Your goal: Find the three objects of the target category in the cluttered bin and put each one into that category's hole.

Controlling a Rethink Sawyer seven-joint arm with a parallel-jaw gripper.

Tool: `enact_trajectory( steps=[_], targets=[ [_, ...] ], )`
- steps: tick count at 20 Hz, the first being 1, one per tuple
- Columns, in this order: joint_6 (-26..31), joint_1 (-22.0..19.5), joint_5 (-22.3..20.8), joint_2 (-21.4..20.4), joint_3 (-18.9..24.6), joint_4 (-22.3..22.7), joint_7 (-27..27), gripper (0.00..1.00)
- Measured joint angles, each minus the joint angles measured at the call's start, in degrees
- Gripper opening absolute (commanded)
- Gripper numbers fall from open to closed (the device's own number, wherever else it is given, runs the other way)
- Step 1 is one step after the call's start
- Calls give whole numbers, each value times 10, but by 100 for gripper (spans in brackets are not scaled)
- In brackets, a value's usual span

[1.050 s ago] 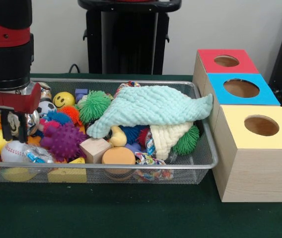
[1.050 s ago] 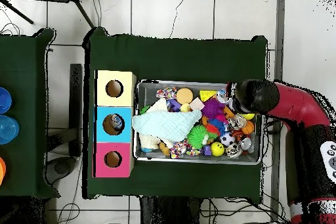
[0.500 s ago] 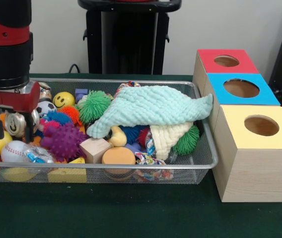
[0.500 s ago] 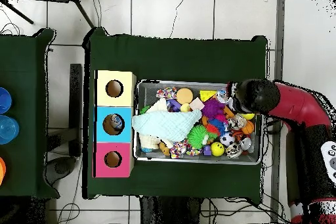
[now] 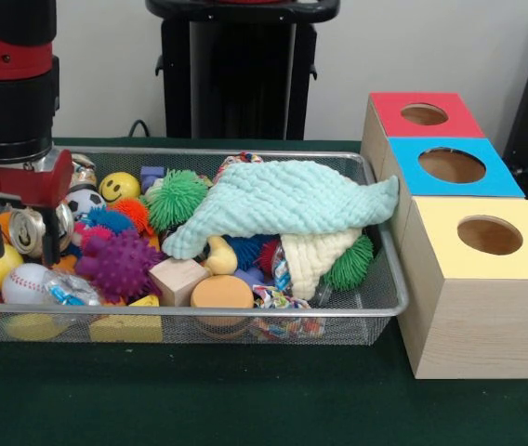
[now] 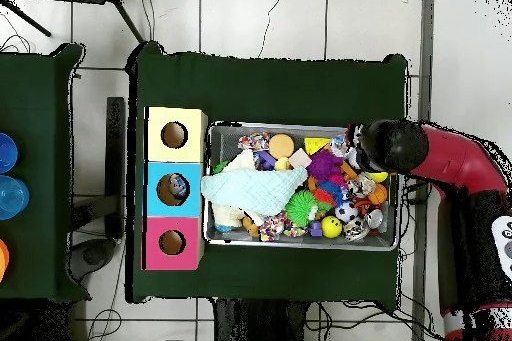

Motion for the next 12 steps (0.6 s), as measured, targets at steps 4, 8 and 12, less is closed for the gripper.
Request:
enact_trajectory(
  steps=[4,8,12],
  targets=[
    [0,-1,1,0,2,1,0,100],
    [0,-2,1,0,2,4,0,100],
    [0,-2,2,-2,2,9,0,100]
  ],
)
